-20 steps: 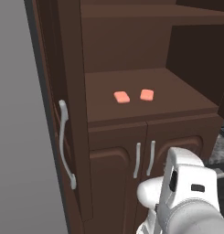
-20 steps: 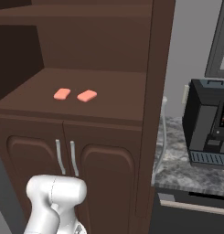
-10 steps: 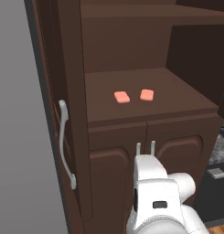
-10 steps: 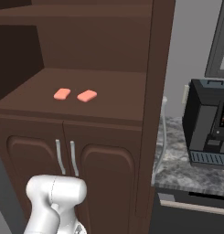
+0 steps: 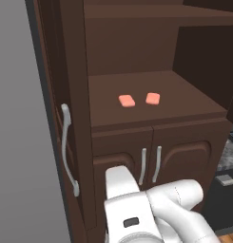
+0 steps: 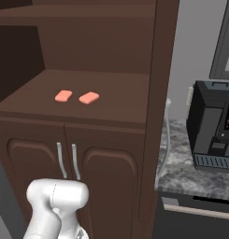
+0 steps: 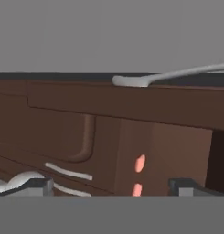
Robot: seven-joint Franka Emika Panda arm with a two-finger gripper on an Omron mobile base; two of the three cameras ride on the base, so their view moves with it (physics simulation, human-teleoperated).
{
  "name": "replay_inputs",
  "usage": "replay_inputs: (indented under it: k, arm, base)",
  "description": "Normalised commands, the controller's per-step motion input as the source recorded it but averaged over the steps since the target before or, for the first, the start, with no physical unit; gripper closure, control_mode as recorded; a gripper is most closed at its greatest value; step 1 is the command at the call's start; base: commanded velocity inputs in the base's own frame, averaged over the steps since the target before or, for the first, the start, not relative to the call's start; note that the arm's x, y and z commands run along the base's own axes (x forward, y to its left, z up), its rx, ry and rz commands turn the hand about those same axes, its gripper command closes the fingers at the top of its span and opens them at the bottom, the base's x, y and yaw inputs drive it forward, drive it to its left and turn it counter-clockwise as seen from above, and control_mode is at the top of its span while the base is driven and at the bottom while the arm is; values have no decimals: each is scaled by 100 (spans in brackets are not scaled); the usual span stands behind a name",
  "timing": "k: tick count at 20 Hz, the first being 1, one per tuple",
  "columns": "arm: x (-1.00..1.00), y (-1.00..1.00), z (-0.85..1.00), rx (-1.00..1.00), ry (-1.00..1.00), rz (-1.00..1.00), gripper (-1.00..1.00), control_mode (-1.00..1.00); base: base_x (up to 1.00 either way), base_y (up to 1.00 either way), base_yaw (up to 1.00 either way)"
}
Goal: Pick up the bar soap and bar soap from the sink, and place them back in the cabinet, and close the cabinet doors.
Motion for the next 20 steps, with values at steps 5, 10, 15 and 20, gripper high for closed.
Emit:
replay_inputs:
  k: [5, 10, 15, 20]
  arm:
    - [0, 33, 0, -13, 0, 13, -100, -100]
    - [7, 33, 0, -12, 0, 15, -100, -100]
    - [22, 36, -4, -11, 0, 15, -100, -100]
    - [17, 29, -9, -10, 0, 11, -100, -100]
  base:
    - [0, 0, 0]
    - [0, 0, 0]
    - [0, 0, 0]
    - [0, 0, 0]
